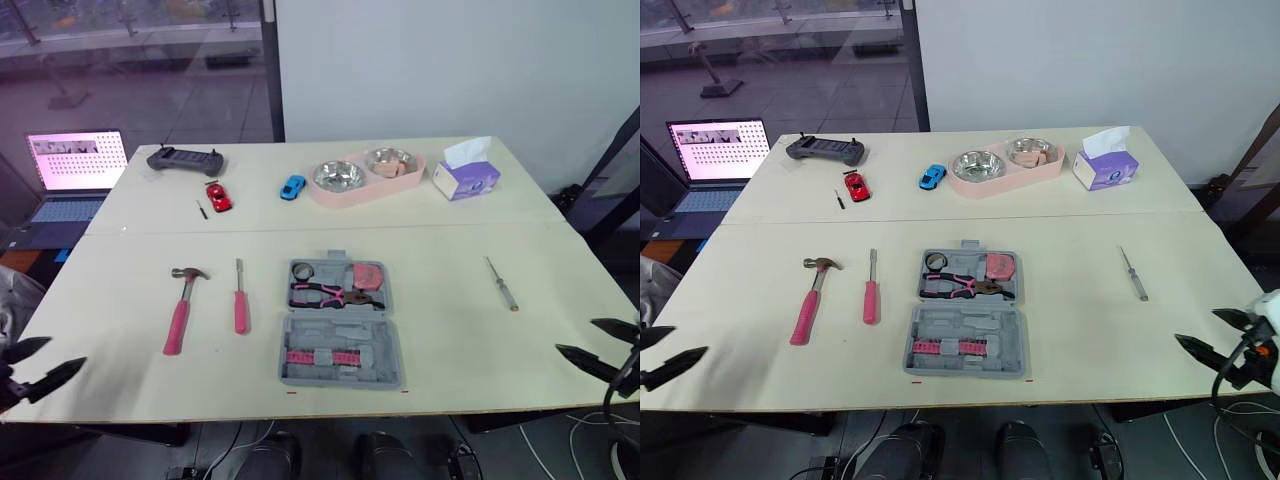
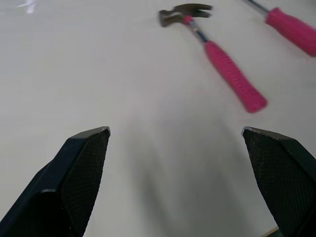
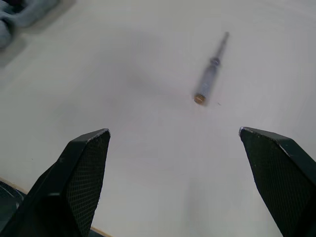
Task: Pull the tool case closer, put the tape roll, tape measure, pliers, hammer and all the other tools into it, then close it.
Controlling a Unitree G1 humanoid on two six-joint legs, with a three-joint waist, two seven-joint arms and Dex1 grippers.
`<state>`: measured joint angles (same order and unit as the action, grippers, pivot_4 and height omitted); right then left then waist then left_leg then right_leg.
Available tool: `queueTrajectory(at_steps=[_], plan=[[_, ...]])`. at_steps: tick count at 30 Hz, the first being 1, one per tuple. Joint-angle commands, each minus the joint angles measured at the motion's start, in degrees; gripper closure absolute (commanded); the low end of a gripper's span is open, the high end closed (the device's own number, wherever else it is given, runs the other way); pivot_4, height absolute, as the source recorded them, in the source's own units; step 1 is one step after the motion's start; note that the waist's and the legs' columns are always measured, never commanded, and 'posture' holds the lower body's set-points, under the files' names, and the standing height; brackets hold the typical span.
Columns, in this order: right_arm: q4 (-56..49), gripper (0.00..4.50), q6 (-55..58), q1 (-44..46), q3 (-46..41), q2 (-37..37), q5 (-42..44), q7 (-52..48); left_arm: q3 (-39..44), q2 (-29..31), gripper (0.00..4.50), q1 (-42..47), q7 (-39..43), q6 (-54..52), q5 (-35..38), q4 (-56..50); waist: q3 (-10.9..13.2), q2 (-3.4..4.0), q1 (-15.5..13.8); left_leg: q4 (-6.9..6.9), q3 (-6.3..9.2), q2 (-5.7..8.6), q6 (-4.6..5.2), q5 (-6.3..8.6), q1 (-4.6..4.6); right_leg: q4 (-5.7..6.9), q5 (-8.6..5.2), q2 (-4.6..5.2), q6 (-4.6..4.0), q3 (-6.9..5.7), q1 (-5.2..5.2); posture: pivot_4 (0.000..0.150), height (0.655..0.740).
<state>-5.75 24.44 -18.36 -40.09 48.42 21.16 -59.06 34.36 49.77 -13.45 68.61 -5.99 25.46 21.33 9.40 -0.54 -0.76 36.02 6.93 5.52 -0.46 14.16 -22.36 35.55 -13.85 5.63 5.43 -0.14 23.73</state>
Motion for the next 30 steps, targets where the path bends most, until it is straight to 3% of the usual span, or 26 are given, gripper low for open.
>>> queueTrajectory(at_steps=[1, 6, 12, 23, 30], plan=[[-11.47, 0.08, 8.28, -0.22, 0.24, -3.36, 2.9, 8.27, -2.8, -1.29, 0.0, -1.26, -0.66, -4.02, 2.64, -12.1, 0.0, -0.02, 0.02, 0.0, 0.0, -0.01, 0.0, 0.0, -0.02, 0.0, 0.0, -0.01, 0.0, 0.0, 0.02, 0.15, 0.74], [-24.23, 0.08, 22.64, 5.82, 5.77, -12.35, -0.07, 28.9, -9.48, -5.83, 0.0, -2.76, -3.24, -10.49, 7.5, -33.14, -0.03, -0.02, 0.12, 0.01, -0.07, -0.06, -0.01, 0.01, -0.04, 0.01, 0.04, -0.02, -0.06, 0.04, 0.08, 0.15, 0.74], [-24.46, 0.08, 29.83, 12.91, 11.76, -14.78, -3.37, 39.03, -14.03, -8.7, 0.0, -0.65, -5.3, -11.28, 9.18, -41.44, -0.04, 0.0, 0.0, -0.04, -0.22, -0.1, 0.14, -0.09, -0.09, 0.05, 0.08, -0.05, -0.09, 0.05, 0.3, 0.15, 0.74], [-6.75, 0.08, 33.26, 28.49, 19.19, -11.44, -8.49, 44.18, -20.59, -7.64, 0.0, 0.99, -2.12, -12.23, 11.45, -47.83, -0.04, 0.03, 0.08, 0.01, -0.34, -0.12, 0.17, -0.11, -0.07, 0.02, 0.16, -0.11, -0.13, 0.05, 0.26, 0.15, 0.74], [19.16, 0.08, 33.26, 48.17, 28.94, -7.04, -12.71, 41.79, -23.27, -7.36, 0.0, 1.6, -3.79, -13.95, 11.14, -51.22, 0.02, 0.13, 0.37, 0.07, -0.48, -0.18, 0.18, -0.12, -0.04, 0.01, 0.28, -0.15, -0.18, 0.04, 0.26, 0.15, 0.74]])
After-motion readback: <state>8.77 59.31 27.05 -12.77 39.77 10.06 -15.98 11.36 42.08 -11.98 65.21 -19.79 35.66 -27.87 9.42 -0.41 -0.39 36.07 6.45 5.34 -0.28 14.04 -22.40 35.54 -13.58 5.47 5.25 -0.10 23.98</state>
